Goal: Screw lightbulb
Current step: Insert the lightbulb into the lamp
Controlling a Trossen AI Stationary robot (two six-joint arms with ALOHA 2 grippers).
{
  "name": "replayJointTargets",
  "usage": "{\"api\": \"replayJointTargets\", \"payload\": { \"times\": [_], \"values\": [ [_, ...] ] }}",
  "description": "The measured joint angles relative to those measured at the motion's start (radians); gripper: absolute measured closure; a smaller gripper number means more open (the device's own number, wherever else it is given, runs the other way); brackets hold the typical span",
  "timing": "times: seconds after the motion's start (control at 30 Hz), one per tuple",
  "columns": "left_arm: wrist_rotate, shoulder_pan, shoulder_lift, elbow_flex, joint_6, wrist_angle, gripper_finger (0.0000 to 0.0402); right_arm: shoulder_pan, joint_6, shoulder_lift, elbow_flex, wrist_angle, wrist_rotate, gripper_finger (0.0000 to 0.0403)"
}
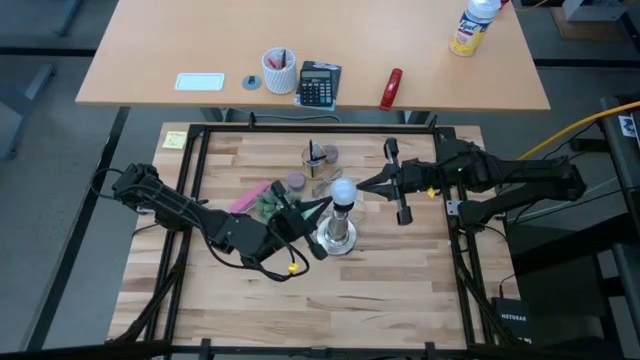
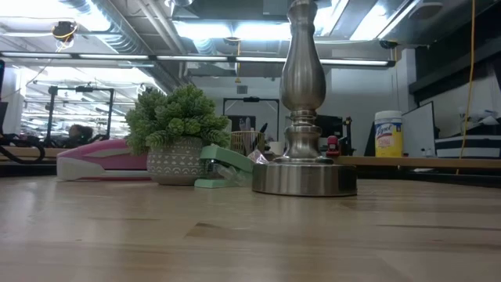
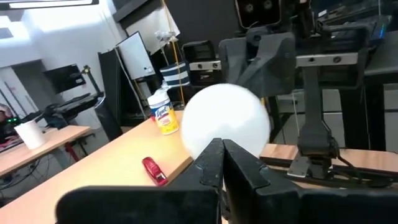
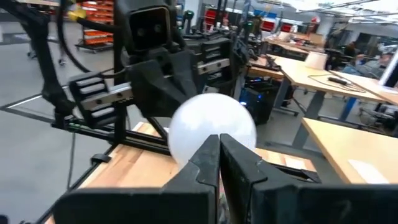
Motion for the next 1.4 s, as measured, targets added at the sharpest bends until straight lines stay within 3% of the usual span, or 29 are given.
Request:
{"api": "replayJointTargets", "payload": {
  "times": [0.43,0.93,1.07,1.27,1.4],
  "values": [
    [-0.068,0.016,0.0,0.0,-0.007,-0.001,0.04,0.002,0.021,0.004,-0.001,-0.015,-0.111,0.0386],
    [-0.152,-0.01,0.0,0.0,0.094,0.075,0.04,0.001,0.013,-0.06,-0.001,0.003,-0.087,0.0386],
    [-0.121,-0.033,0.0,0.0,0.094,0.072,0.04,0.001,0.012,-0.081,0.0,0.017,-0.018,0.0386],
    [0.067,-0.049,0.0,0.0,0.038,0.057,0.04,0.0,-0.001,-0.067,0.0,0.017,0.086,0.0386],
    [0.088,-0.047,0.0,0.0,0.036,0.055,0.04,0.0,-0.017,-0.05,-0.001,0.018,0.129,0.0386]
  ]
}}
